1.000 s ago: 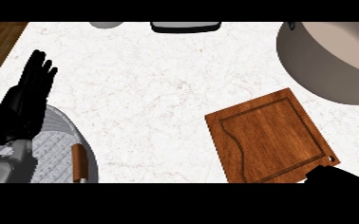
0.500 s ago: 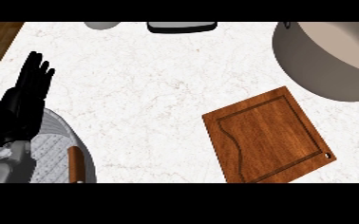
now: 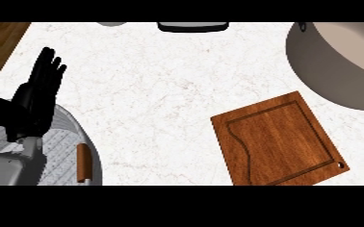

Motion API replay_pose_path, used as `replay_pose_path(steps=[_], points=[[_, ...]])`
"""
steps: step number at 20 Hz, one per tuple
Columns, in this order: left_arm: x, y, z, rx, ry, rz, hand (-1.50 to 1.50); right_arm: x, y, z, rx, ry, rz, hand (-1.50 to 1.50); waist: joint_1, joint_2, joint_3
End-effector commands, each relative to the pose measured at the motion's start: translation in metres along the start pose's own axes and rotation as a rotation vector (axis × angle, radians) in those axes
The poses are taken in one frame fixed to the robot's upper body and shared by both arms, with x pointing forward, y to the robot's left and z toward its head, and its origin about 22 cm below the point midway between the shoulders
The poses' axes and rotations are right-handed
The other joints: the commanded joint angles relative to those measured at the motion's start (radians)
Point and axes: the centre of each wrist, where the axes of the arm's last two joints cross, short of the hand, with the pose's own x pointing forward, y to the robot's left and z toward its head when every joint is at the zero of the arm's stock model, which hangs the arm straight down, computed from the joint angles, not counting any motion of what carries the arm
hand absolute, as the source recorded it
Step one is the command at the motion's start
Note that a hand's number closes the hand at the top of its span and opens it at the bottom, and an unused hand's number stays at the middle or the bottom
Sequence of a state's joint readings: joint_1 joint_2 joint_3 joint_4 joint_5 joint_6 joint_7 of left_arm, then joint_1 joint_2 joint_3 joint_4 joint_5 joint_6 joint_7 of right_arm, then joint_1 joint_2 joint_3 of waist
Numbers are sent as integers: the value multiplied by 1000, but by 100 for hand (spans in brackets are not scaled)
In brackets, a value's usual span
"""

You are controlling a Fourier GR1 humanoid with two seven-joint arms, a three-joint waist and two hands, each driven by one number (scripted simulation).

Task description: Pick the sweet potato from the cutting board and place it in the pot

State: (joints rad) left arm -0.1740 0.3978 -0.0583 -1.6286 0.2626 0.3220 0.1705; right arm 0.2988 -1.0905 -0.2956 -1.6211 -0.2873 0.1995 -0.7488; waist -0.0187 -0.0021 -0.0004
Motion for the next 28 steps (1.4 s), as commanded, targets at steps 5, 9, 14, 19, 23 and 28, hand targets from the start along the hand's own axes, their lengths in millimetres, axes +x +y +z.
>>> replay_pose_path(steps=[5,9,14,19,23,28], points=[[5,8,-4,-33,-1,9,0,-28,-36,-28,-69,112,-44,150,39,6,1],[5,-9,0,-44,3,-4,0,-52,-31,-47,-66,136,-92,150,49,7,1],[-6,-16,-13,-48,-12,4,0,-90,-31,-46,-118,172,-190,150,61,15,3],[3,-20,-10,-79,-13,8,0,-91,-24,-61,-215,161,312,150,81,19,4],[-2,-23,-10,-98,-17,30,0,-113,-11,-77,-218,228,372,150,99,25,4],[17,-20,-17,-103,-26,12,0,-135,18,-89,-161,214,372,150,96,25,5]])
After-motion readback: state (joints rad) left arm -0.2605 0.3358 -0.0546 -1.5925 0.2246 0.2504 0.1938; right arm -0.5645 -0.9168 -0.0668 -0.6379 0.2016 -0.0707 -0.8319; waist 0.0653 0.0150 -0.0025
